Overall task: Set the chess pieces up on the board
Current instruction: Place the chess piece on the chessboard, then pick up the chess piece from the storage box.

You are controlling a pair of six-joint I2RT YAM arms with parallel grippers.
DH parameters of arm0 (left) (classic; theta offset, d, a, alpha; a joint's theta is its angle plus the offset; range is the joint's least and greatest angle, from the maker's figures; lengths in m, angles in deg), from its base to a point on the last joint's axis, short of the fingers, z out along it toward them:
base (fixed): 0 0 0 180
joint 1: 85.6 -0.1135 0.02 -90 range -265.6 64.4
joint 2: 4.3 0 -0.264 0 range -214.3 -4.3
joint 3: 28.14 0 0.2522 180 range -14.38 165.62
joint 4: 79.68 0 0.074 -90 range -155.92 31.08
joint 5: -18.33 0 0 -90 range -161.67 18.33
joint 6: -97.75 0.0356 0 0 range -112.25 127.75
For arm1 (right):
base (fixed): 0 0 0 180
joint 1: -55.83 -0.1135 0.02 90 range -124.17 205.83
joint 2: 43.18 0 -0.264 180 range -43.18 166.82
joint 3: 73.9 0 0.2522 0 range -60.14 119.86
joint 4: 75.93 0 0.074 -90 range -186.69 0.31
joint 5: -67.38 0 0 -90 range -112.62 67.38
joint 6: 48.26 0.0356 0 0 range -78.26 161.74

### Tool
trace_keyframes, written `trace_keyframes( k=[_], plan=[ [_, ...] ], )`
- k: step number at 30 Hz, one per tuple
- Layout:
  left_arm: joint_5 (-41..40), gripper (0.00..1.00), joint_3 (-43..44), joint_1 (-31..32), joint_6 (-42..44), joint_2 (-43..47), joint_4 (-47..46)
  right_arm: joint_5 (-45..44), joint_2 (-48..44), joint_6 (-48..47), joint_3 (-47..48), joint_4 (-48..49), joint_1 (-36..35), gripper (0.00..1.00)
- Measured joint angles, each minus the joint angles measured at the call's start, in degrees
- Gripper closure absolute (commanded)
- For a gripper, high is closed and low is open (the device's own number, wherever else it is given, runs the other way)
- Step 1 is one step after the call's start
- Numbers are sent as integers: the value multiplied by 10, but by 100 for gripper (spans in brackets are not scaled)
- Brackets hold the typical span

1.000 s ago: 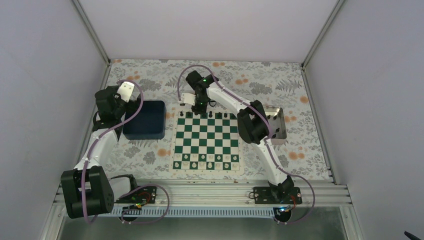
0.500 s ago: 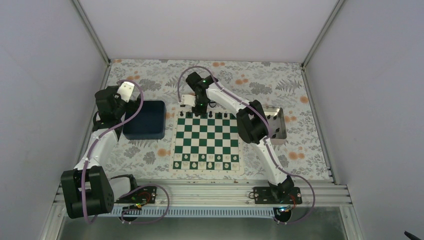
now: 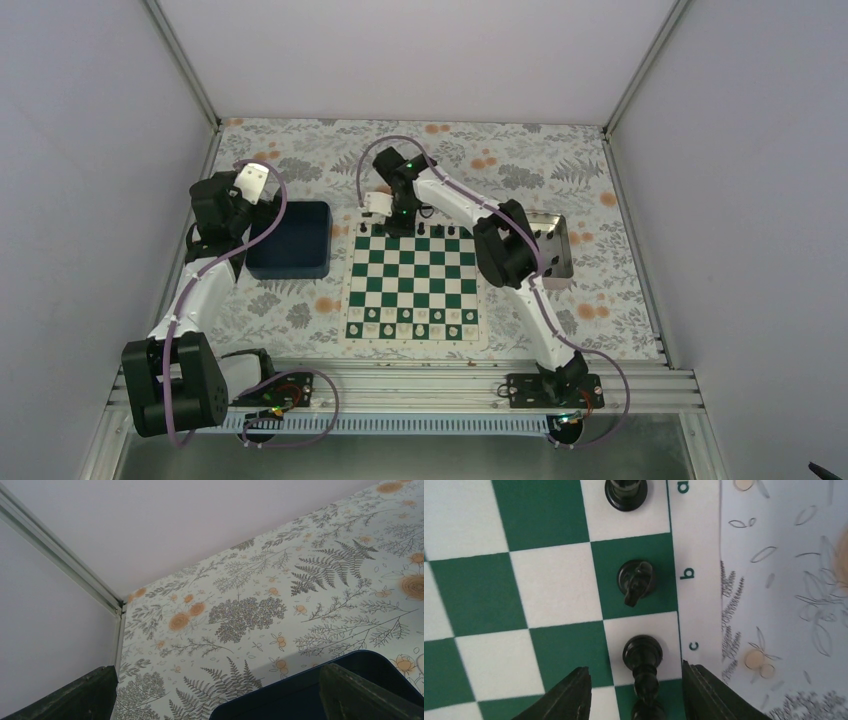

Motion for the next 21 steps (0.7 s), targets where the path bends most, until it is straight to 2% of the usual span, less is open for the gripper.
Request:
trace_keyframes(
  k=[4, 11, 16, 21],
  plan=[
    [0, 0, 0, 0, 0, 0, 0, -1, -38, 2, -15, 9, 1, 48],
    [0, 0, 0, 0, 0, -1, 0, -4, -232, 9, -50, 35, 36, 45],
    [0, 0, 0, 0, 0, -3, 0, -7, -391, 6, -158, 63, 148, 43],
    [0, 0, 0, 0, 0, -6, 0, -15, -516, -10, -330, 70, 298, 43]
  ],
)
